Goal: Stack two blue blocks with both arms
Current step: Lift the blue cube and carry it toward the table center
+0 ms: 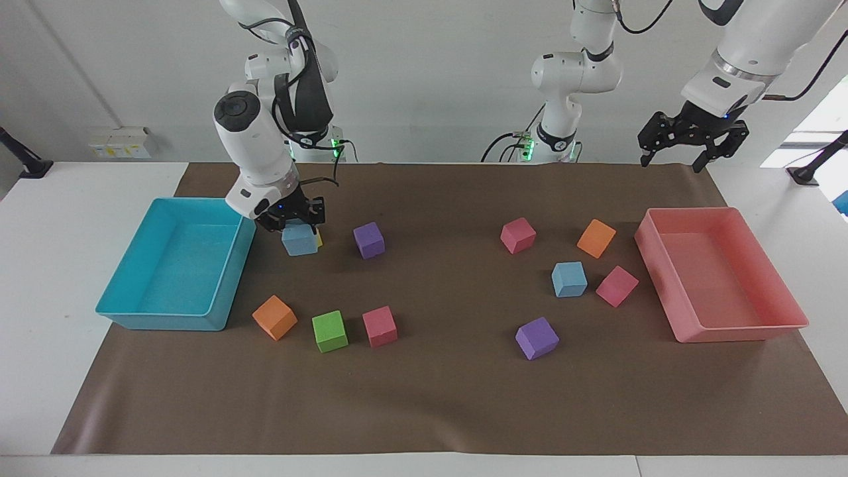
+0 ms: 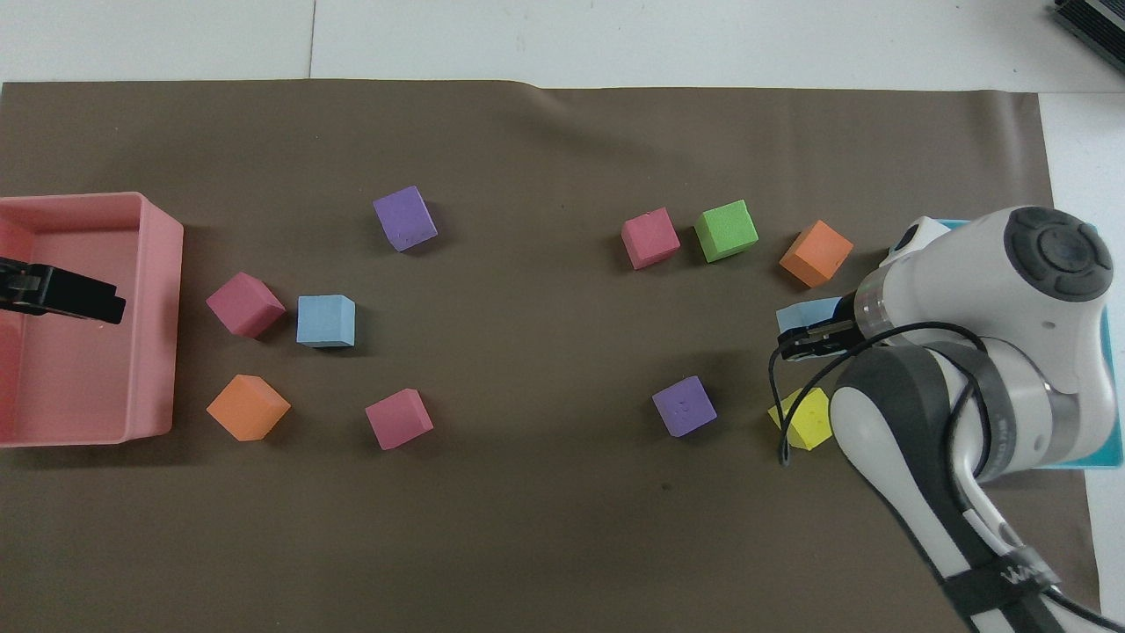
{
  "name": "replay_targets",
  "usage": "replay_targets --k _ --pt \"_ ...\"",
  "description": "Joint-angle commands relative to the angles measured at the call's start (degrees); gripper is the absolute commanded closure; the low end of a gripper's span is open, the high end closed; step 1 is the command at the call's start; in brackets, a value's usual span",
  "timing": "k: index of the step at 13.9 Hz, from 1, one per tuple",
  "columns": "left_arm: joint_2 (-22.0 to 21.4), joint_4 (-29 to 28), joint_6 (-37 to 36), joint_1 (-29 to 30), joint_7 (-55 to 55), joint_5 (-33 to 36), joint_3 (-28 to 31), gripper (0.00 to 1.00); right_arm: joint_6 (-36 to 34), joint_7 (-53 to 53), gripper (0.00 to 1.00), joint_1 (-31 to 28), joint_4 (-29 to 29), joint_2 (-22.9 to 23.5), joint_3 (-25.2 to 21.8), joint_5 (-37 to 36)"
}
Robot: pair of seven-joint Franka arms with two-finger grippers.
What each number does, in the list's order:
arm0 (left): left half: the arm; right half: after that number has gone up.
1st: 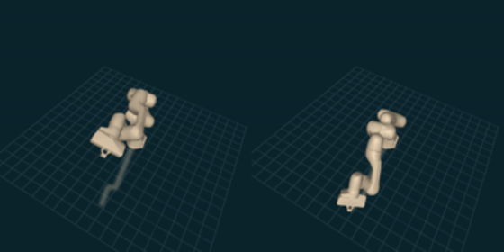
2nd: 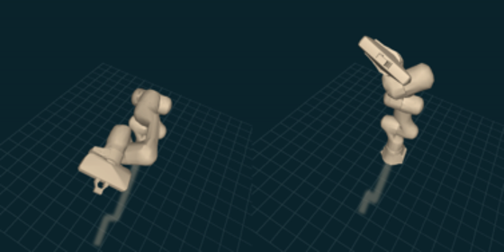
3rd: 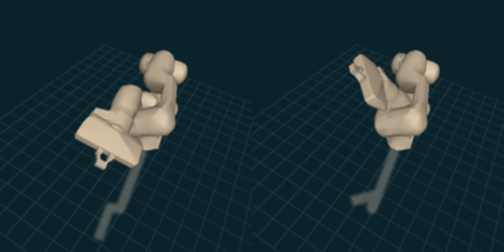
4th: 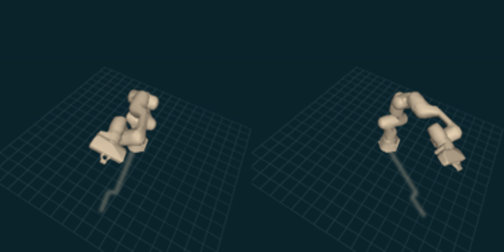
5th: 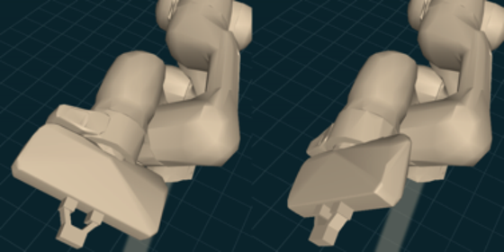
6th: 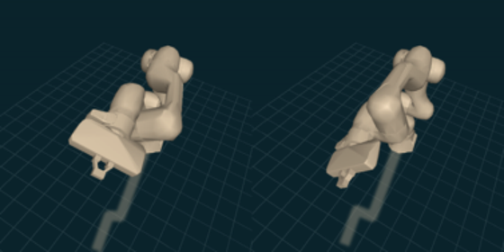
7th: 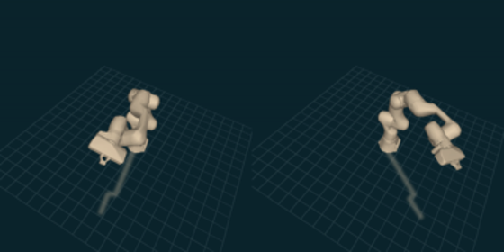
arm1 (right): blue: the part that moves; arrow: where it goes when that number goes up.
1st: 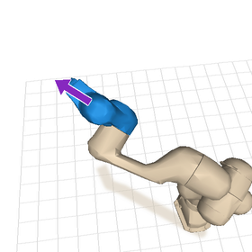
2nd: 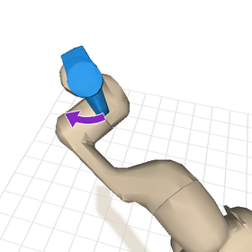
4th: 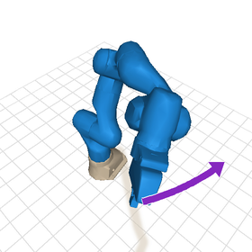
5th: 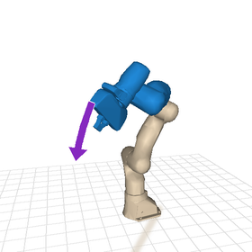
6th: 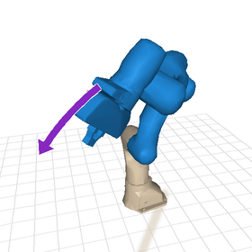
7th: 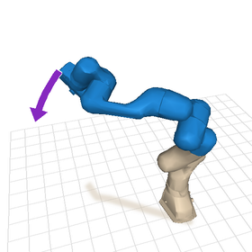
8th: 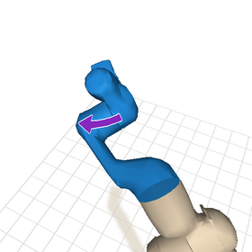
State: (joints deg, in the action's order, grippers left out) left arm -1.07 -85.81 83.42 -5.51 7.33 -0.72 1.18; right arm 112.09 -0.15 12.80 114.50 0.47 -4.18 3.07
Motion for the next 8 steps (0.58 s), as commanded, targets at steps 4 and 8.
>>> replay_targets --k 4,8 --pt "-0.34 -0.24 0.16 0.67 0.32 0.64 -0.39 0.0 -0.55 8.48 1.0 4.68 -7.52 5.06 0.84 0.01" --pt "-0.34 -0.24 0.25 0.58 0.85 0.37 -0.39 0.0 -0.38 18.41 1.0 11.79 -12.81 11.21 0.93 0.18"
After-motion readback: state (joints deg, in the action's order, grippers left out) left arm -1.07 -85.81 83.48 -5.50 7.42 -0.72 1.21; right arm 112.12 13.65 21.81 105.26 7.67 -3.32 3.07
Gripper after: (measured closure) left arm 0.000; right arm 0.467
